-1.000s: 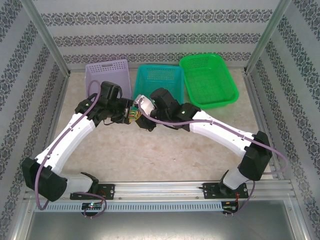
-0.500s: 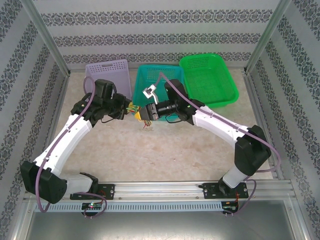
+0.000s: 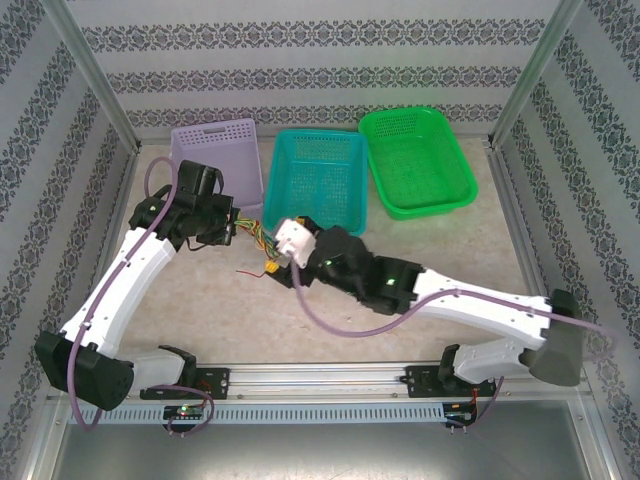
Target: Untangle the cables
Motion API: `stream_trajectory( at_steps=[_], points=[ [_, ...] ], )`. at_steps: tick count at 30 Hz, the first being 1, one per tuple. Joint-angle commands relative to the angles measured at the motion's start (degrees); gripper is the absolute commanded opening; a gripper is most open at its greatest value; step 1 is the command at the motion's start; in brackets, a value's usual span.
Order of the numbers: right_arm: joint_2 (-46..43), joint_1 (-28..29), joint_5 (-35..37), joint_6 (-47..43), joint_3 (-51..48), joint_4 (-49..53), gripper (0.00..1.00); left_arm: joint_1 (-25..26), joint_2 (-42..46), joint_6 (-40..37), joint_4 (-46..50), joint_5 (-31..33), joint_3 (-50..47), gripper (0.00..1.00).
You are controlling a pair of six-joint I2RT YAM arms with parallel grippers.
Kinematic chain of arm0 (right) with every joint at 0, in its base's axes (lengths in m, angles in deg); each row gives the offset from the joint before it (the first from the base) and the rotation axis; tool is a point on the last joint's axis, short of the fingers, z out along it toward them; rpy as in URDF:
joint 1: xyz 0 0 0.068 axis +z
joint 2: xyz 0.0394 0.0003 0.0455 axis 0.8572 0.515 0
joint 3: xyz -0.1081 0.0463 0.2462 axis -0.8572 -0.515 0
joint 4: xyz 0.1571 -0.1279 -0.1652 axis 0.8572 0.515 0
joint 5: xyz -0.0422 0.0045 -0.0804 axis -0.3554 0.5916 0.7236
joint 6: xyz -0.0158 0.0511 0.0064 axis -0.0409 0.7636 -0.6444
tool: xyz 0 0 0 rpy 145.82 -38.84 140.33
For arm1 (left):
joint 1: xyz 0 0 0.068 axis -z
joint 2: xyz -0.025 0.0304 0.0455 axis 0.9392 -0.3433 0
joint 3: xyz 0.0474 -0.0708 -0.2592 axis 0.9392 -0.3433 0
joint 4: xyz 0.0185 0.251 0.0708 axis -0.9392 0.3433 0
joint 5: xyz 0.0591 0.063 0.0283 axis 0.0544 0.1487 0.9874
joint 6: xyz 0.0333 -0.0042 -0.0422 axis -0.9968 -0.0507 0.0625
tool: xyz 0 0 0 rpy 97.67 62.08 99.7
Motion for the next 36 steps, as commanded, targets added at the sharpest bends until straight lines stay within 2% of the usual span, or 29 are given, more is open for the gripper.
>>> stream_trajectory(
  at_steps=[1,4,6,9,14,15,16,18,21,23,27,28,30,33,34,36],
  points=[
    [5.81,4.08,18.86,-16.81,1.32,-9.47,0.8,0.75,-0.25,4.15,3.69,1.81,2.0,0.0],
    [10.85,4.98,21.12,-18.33,4.85,-9.85,0.79,0.86,-0.77,4.34,2.99,1.43,2.34,0.0],
    [13.2,4.76,22.62,-17.55,6.16,-10.37,0.74,0.86,-0.87,4.35,2.55,1.33,2.06,0.0],
    [14.79,4.27,23.44,-16.22,7.88,-9.64,0.53,0.86,-0.91,4.15,2.52,1.14,1.87,0.0],
    [13.51,2.89,21.64,-11.77,8.74,-3.85,0.05,0.86,-0.09,4.32,2.38,1.5,0.87,0.0],
    [12.45,2.31,20.02,-10.03,8.5,-2.16,0.0,0.76,-0.01,4.11,2.35,1.85,0.84,0.0],
    [10.71,0.8,15.17,-6.72,8.17,0.93,0.0,0.44,0.11,3.39,2.35,2.27,1.03,0.0],
    [6.38,-4.9,-3.18,2.78,7.81,7.45,0.0,-0.6,-0.31,0.38,2.52,3.09,2.01,0.0],
    [3.52,-16.42,-32.09,18.92,6.57,10.47,0.0,-2.65,-1.71,-5.85,-2.43,2.49,2.43,0.0],
    [4.13,-23.95,-49.94,30.61,5.46,9.23,0.0,-3.49,-2.6,-10.05,-10.4,0.4,0.69,0.0],
    [8.76,-32.61,-72.21,51.6,2.55,-1.07,0.0,-3.77,-4.62,-16.56,-19.72,-1.53,0.67,0.0],
    [10.18,-33.94,-75.64,55.65,2.54,-2.81,0.0,-3.79,-4.74,-17.86,-21.3,-1.45,0.89,0.0],
    [11.53,-35.4,-78.17,59.05,2.5,-4.44,0.0,-3.84,-4.76,-19.73,-22.92,-0.82,1.33,0.0],
    [10.3,-36.95,-72.57,55.17,2.87,-0.16,0.0,-3.88,-5.19,-18.65,-19.34,-0.15,3.01,0.0],
    [8.81,-37.08,-67.8,51.34,2.78,2.85,0.05,-3.86,-5.66,-17.64,-16.47,-0.45,3.81,0.0],
    [4.64,-35.72,-54.25,42.07,3.74,11.09,0.33,-3.79,-6.52,-16.18,-12.33,-1.02,4.92,0.0]
  ],
)
